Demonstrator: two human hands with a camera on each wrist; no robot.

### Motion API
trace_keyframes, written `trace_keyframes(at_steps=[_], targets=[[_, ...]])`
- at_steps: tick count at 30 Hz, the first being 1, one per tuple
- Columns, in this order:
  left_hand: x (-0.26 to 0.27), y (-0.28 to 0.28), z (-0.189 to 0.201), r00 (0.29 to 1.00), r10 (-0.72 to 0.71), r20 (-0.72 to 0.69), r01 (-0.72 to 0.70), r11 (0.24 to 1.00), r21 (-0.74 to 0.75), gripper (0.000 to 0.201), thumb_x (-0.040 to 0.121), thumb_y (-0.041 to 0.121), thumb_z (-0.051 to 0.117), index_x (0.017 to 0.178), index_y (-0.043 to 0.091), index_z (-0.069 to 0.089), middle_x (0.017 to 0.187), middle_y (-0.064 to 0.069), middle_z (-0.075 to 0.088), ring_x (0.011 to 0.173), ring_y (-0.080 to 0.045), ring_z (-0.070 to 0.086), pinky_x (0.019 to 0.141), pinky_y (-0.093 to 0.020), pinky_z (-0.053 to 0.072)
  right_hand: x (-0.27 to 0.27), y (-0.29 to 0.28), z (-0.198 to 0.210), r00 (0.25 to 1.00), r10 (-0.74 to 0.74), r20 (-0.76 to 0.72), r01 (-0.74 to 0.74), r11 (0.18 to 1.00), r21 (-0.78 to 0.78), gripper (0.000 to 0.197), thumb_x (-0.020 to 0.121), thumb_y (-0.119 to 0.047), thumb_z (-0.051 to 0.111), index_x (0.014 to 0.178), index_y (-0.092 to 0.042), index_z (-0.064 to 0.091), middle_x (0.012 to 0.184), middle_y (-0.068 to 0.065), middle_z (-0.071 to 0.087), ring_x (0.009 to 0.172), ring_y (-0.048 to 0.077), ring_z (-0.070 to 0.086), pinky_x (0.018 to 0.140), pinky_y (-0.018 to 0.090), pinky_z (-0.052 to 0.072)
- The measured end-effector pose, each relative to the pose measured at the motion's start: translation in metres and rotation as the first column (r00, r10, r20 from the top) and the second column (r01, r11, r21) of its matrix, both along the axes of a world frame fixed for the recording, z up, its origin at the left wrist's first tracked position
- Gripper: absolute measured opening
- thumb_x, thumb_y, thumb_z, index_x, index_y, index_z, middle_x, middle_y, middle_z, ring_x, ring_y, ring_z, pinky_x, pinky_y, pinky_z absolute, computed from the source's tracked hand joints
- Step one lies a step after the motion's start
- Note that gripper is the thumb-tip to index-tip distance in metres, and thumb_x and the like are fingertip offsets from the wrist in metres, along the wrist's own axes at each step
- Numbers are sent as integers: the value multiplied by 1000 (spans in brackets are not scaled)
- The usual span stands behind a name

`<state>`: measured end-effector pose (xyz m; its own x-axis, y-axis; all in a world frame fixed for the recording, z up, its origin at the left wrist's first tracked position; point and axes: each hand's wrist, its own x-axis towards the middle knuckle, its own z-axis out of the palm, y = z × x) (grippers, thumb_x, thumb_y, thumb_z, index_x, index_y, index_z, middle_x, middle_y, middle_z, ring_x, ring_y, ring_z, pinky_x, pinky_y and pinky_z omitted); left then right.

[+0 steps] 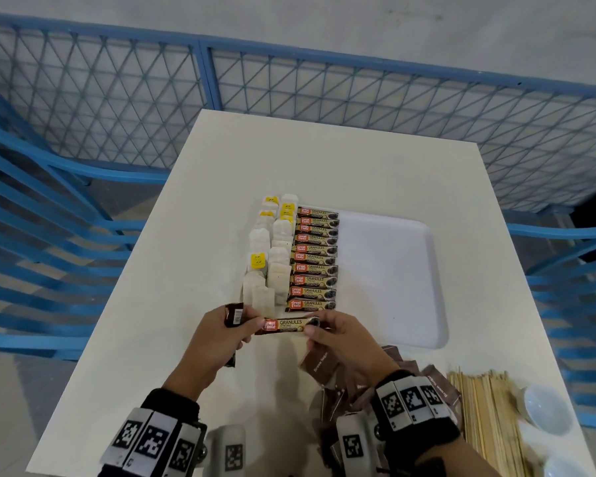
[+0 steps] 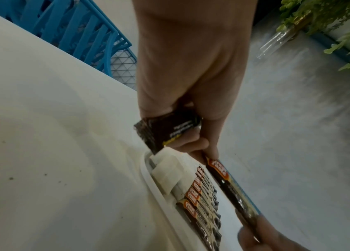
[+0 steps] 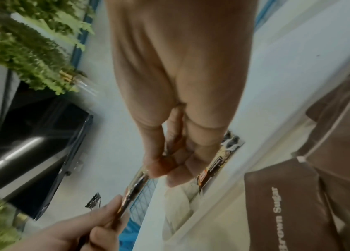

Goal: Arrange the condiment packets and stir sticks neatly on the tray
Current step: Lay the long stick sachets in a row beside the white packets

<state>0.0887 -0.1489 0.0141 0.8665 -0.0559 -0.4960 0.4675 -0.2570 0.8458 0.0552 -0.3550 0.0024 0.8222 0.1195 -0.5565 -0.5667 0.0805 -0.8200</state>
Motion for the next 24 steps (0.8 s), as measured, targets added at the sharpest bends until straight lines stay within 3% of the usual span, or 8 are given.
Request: trace_keyframes(at_steps=[5,11,17,24], targets=[[-2,-6,-4,1000,-11,-19,11,1000,-1,3,85,9,67,84,8,69,65,0,62,54,-8,49,53,-17,41,1,-5,-7,995,-96,10,96,995,-17,9,89,-3,56,91,-3,65,70,5,62,57,7,58,58,15,49],[-5,-3,-1,987,114,-114,-128,984,-122,11,94,15,54,101,7,54,85,-8,60,64,-16,52,60,-24,43,5,-20,-26,991,-130,44,137,939,-315,7,86,-7,63,90,-13,64,78,0,68,58,4,57,55,10,46],[-3,-1,-6,937,243,-251,-303,924,-234,10,96,11,40,101,3,44,80,-10,53,58,-18,51,50,-23,43,15,-31,-40,997,-49,59,75,815,-575,9,81,-19,70,86,-18,62,78,-5,65,71,4,58,61,13,40],[-6,-3,-7,928,262,-265,-337,894,-295,11,95,3,41,86,4,47,79,-12,49,70,-26,57,69,-33,49,20,-31,-45,998,-28,53,56,749,-660,15,80,-20,71,91,-12,66,84,-2,65,82,12,60,75,20,44]])
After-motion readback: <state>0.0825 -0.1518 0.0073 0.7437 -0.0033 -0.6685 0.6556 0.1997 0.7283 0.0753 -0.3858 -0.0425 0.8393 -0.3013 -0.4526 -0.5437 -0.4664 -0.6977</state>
